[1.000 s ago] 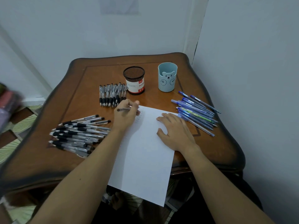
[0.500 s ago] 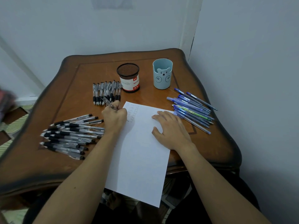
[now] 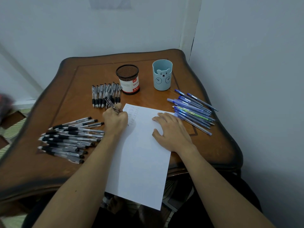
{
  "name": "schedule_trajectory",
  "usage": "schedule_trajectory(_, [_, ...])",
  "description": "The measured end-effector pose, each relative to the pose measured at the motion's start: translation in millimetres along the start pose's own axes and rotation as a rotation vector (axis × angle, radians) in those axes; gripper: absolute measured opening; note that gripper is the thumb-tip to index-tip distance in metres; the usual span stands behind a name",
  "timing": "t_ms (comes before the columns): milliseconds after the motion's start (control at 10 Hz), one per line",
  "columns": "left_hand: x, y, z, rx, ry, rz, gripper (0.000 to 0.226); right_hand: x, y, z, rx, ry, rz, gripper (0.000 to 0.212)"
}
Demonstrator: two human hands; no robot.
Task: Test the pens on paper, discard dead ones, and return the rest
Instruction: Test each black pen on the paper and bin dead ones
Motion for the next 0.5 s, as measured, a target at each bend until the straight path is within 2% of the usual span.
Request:
schedule_trajectory(300, [1.5, 1.0, 1.1, -0.045, 0.038, -0.011, 0.034, -0.3, -0.5, -0.3, 0.001, 0.003, -0.005, 0.05])
schedule_trajectory(500, [1.4, 1.2, 0.1, -0.023, 0.065, -0.035, 0.022, -0.5, 0.5, 0.1, 0.006, 0.004, -0.012, 0.05])
Point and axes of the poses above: each hand's wrist, its own x-axis away from the middle knuckle, its own y-axis out of the palm, z = x × y, the point moved 4 cm from there along -x, towards the middle knuckle, and after that the axes turned 15 degrees about -y, right-handed, at the moved point
